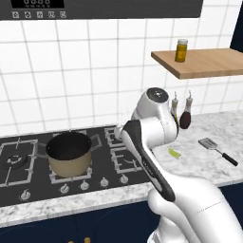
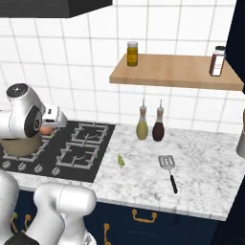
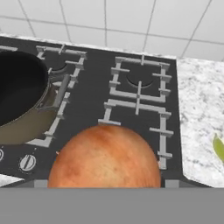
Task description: Put the lemon wedge and onion in the pot. Retrieve the spatula and lightly stir the vegetables in the pot.
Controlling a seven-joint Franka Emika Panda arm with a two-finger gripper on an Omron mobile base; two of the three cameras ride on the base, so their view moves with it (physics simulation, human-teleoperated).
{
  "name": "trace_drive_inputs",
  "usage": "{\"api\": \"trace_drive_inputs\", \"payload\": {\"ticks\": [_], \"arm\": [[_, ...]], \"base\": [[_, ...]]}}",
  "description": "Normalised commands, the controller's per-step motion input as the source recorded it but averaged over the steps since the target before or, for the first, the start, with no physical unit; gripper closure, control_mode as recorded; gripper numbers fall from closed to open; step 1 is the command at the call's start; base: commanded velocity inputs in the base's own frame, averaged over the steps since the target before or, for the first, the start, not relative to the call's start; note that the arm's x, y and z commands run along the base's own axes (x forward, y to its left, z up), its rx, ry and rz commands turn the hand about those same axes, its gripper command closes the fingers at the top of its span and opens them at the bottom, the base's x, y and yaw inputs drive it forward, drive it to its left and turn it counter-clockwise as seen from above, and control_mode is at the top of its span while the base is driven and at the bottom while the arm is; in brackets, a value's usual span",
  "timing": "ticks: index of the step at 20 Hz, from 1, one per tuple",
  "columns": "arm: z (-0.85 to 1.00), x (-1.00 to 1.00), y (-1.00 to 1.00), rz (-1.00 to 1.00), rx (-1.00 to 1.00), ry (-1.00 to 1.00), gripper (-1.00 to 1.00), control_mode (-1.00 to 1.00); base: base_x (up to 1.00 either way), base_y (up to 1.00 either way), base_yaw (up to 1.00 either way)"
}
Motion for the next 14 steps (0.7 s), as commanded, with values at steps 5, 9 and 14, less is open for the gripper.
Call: {"api": "trace_drive_inputs", "payload": {"ticks": [5,9,14], "arm": [[0.09,0.12,1.0,0.1,0.0,0.0,1.0,-1.0],[-0.08,0.19,1.0,0.1,0.0,0.02,1.0,-1.0],[-0.32,0.35,0.93,0.07,0.0,0.03,1.0,-1.0]], "base": [[0.0,0.0,0.0],[0.0,0.0,0.0],[0.0,0.0,0.0]]}}
